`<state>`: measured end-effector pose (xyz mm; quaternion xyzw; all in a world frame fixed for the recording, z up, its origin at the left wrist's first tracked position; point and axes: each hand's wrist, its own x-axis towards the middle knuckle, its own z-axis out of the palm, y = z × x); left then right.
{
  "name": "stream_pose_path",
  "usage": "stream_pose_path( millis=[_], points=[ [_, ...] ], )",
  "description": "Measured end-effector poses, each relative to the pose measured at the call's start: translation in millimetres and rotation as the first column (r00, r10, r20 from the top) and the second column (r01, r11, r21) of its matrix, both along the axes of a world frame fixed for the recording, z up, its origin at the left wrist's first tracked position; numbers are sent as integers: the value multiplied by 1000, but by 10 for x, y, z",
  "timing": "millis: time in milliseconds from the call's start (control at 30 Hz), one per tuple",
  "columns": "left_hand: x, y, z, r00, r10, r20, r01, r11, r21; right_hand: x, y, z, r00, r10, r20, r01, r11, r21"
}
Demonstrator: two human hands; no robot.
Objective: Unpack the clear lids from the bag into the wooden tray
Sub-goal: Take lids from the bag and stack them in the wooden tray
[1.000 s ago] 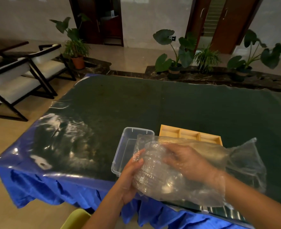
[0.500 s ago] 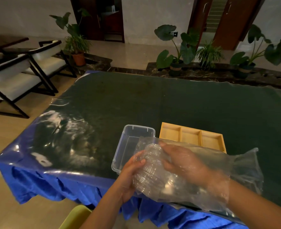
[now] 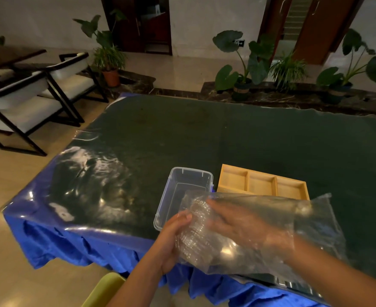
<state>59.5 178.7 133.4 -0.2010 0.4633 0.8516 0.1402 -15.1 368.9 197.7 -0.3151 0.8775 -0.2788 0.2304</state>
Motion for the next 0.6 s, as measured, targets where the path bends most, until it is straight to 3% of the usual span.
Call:
stream_pose_path(
  millis=[200,367,533,600],
  points=[
    [31,-84,-78,1000,-6,-12,5,1000,-21,-1,6,103,967,-39,253,101,966,-236],
    [10,-82,-74,999,-19,-31,17,998,-65,-53,29,176,930,-56,363,161,951,-264],
    [13,-88,-115,999,-22,-36,20,998,-53,-59,67,123,828,-130,545,326,903,-279],
    [16,-76,-127,999,-14,-29,12,998,-55,-10,38,57,852,-204,483,375,881,-289]
  ],
)
